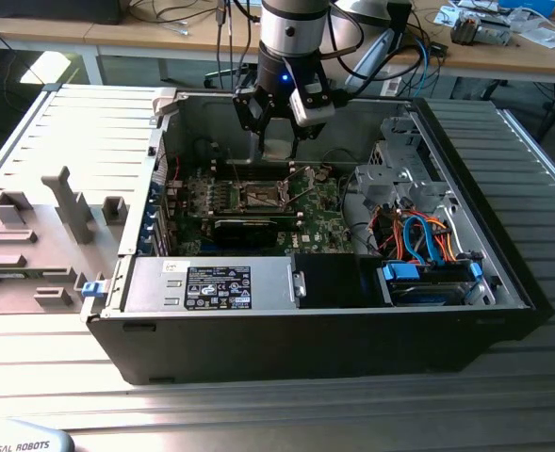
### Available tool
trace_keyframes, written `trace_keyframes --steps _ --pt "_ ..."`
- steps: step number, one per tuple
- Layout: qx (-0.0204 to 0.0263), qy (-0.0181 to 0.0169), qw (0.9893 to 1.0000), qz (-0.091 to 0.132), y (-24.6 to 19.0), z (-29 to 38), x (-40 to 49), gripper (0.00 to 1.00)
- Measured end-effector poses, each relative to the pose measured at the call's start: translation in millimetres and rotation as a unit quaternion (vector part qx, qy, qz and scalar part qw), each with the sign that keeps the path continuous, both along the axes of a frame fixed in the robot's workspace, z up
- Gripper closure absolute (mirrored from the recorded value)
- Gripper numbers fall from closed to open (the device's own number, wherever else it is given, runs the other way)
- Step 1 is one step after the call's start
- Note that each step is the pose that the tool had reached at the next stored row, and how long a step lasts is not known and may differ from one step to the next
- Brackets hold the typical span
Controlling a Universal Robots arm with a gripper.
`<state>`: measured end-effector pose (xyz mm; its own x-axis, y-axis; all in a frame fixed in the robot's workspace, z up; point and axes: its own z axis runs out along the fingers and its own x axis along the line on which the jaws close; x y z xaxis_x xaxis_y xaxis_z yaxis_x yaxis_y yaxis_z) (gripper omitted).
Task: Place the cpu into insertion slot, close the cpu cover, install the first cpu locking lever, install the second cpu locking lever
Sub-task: 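Place the cpu into insertion slot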
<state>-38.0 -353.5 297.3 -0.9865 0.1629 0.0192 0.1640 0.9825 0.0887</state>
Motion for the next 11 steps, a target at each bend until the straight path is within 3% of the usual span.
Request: trace_keyframes --steps 11 --pt "0.0 0.0 1.0 -0.004 0.0 0.0 0.0 0.46"
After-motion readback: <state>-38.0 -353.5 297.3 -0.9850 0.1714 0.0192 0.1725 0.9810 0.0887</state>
